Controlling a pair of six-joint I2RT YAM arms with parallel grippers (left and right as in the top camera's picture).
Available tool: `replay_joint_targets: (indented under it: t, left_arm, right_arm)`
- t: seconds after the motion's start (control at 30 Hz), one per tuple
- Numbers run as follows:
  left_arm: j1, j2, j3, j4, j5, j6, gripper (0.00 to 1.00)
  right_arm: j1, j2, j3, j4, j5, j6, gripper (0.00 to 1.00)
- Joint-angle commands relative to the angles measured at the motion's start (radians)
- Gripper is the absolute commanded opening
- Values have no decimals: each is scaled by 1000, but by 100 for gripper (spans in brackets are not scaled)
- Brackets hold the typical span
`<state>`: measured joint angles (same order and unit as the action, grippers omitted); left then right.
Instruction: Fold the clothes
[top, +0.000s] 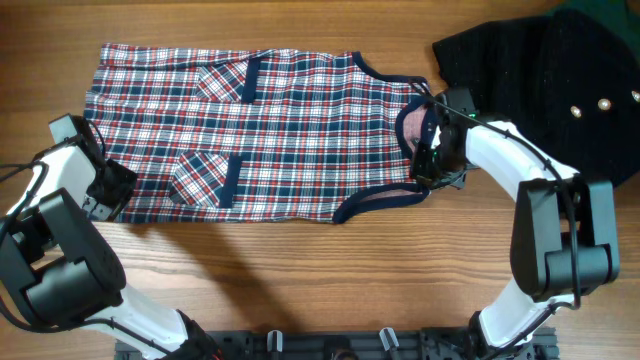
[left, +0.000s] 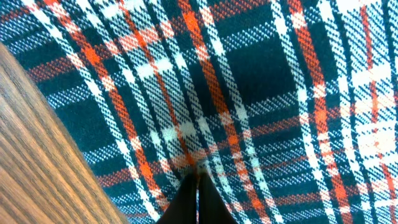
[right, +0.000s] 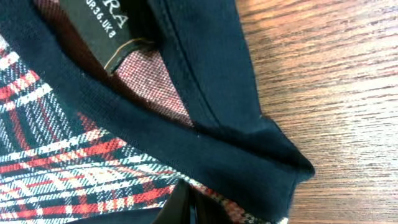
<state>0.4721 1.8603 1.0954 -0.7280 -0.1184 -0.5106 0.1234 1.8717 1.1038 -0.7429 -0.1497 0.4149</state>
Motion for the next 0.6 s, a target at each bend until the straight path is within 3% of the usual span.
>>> replay_joint_targets:
  t: [0.0,0.1,0.27,0.37,0.57]
  left_arm:
    - [-6,32,-37,-27,63,10,4]
    - [-9,16,-34,-19,103,66,4]
    - [-51,-85,54,-23,103,140,4]
    - [-101,-154,113,-23,84,167,6]
    - [-192,-189,136,105,128,167,21]
  right_arm:
    - [-9,20,-32,-5,74,-22,4]
    - [-9,-10,-6,3,37,-23,4]
    - [-9,-87,221,-42,-16,-88,8]
    - [-9,-96,375,-100,-16,-136,26]
    - [-6,-95,421,-13,-96,-179,59]
